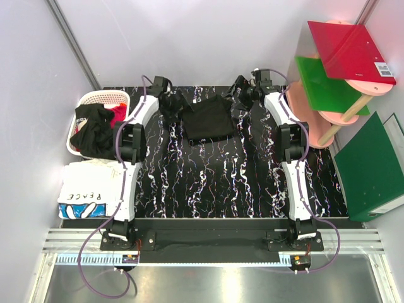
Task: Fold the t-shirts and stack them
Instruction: Smooth out wrinkles on the folded tshirt
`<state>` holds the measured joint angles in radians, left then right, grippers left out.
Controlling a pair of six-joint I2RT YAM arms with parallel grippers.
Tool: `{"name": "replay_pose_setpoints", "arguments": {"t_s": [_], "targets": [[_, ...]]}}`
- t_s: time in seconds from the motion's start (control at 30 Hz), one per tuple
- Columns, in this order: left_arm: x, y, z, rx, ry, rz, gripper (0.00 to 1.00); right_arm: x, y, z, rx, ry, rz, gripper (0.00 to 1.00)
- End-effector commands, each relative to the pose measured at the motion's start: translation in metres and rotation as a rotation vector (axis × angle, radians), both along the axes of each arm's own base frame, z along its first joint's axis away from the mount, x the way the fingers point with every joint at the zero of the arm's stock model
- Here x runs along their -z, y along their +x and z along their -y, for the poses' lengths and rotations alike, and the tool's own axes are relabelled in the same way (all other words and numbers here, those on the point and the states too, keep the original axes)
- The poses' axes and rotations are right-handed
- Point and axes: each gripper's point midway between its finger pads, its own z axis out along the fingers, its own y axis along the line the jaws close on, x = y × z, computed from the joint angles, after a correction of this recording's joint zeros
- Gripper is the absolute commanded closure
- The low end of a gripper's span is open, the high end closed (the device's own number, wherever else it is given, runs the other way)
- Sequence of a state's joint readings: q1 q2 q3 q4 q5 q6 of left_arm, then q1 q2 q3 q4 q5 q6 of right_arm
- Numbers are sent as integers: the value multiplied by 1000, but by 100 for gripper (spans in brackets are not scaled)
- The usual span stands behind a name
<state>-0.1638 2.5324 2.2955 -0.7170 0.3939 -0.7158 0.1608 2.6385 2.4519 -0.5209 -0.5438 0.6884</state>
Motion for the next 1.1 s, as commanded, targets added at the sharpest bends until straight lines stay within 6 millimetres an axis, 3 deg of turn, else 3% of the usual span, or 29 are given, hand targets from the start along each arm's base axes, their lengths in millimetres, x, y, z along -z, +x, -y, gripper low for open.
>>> {"name": "replay_pose_setpoints", "arguments": {"t_s": [0.0, 0.07, 0.1, 0.13, 0.17, 0.2, 0.23, 0.27, 0.33, 0.37, 0.43, 0.47, 0.53, 0.6, 0.63, 0.67, 0.7, 0.73, 0.8, 0.83, 0.87, 0.9, 0.97, 1.0, 1.07], "targets": [[-7, 13, 7, -43, 3, 44, 4, 25, -14, 4, -44, -26, -58, 0], [-7, 18, 19, -30, -65, 49, 18, 42, -20, 4, -55, -34, -99, 0], [2, 19, 25, -39, -94, 27, 24, 46, -22, 3, -60, -29, -113, 1], [5, 19, 31, -33, -116, 20, 32, 50, -25, 2, -66, -25, -131, 4], [11, 18, 36, -26, -139, 2, 48, 60, -29, 0, -80, -7, -162, 9], [14, 17, 42, -21, -156, -8, 55, 64, -33, -2, -92, 3, -182, 14], [15, 15, 46, -16, -166, -16, 63, 62, -37, -5, -109, 18, -204, 21], [21, 11, 50, -9, -178, -39, 74, 73, -46, -9, -139, 46, -250, 33], [25, 6, 56, 4, -190, -58, 86, 76, -64, -13, -184, 86, -333, 48], [30, 0, 58, 11, -196, -79, 92, 80, -72, -13, -193, 93, -368, 62], [39, -9, 57, 15, -198, -116, 93, 89, -96, -14, -227, 100, -451, 76], [36, -13, 58, 30, -204, -115, 93, 82, -102, -13, -235, 90, -457, 91], [48, -29, 56, 38, -188, -160, 94, 82, -127, -9, -257, 59, -508, 100], [41, -41, 58, 64, -175, -160, 94, 94, -155, -3, -267, 30, -585, 100], [55, -58, 57, 71, -163, -209, 95, 84, -162, 1, -267, 11, -581, 100], [44, -68, 61, 96, -161, -201, 96, 85, -171, 3, -268, -4, -599, 100], [46, -80, 61, 106, -153, -219, 99, 96, -190, 9, -274, -19, -650, 100], [50, -104, 58, 114, -141, -265, 100, 91, -197, 12, -276, -35, -648, 100], [54, -135, 61, 139, -133, -318, 100, 102, -224, 19, -287, -63, -710, 100], [70, -166, 56, 141, -121, -400, 100, 99, -231, 22, -290, -77, -709, 100], [58, -181, 61, 161, -137, -407, 100, 101, -238, 25, -293, -90, -718, 100], [59, -195, 60, 169, -139, -434, 100, 107, -252, 29, -294, -105, -752, 100], [60, -231, 56, 192, -118, -503, 100, 107, -259, 34, -297, -135, -750, 100], [61, -239, 53, 200, -106, -514, 97, 108, -263, 36, -301, -140, -758, 98], [59, -249, 47, 216, -75, -516, 46, 100, -264, 35, -316, -138, -738, 81]]}}
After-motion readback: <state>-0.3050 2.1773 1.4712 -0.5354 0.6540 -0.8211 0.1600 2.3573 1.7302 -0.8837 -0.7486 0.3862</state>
